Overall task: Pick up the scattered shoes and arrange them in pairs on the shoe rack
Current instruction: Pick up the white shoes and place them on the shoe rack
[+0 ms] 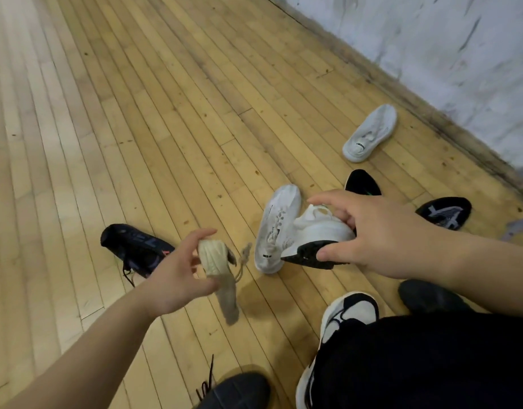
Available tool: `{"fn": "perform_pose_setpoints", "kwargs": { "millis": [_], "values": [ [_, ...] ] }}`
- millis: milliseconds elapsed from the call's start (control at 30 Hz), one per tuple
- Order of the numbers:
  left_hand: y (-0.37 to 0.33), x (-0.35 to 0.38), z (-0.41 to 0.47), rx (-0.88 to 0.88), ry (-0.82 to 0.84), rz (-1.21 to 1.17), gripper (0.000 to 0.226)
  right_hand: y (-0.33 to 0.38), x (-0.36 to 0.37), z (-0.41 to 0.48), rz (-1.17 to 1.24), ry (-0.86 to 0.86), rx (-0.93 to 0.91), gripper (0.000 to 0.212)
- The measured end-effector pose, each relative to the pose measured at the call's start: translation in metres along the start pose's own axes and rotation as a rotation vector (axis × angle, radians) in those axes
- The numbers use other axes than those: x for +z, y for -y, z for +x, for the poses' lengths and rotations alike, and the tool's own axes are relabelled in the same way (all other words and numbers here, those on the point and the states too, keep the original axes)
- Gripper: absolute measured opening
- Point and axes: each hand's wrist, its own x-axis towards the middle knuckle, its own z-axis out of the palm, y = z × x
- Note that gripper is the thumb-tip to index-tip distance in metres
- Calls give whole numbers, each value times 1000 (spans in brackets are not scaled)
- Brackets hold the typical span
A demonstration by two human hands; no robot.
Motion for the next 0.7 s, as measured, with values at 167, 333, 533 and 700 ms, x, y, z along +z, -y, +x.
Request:
{"fn": "perform_pose_setpoints", "kwargs": {
  "millis": [167, 333, 533, 700],
  "values": [
    [-65, 40, 25, 13, 15, 230, 106, -3, -15, -15, 27, -43, 56, 85],
    [-186, 73, 46, 421, 159, -3, 72, 2, -74, -65, 149, -200, 115, 78],
    [-360, 129, 27, 815, 445, -30, 45, -6, -152, -239, 425, -655, 150, 69],
    [-485, 230, -44, 1044, 707, 227, 48, -5, -139, -434, 488, -972, 218, 64]
  ]
}}
